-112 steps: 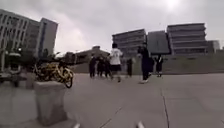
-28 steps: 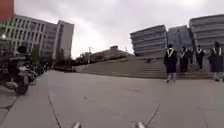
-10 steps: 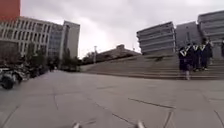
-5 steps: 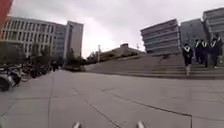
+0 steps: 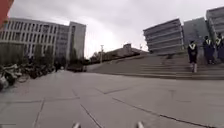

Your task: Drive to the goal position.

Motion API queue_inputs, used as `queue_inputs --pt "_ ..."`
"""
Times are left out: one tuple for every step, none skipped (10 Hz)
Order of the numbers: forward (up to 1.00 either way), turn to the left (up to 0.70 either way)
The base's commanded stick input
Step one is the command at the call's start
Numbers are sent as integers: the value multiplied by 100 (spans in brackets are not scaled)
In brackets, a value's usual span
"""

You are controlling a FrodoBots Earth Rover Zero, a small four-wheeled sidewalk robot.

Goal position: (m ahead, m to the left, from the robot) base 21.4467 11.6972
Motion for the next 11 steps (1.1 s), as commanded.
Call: queue_inputs --pt "70 0" --pt "70 0" --pt "70 0" --pt "70 0" --pt "70 0" --pt "70 0" --pt "70 3" --pt "70 9" --pt "70 14" --pt "70 14" --pt "70 14"
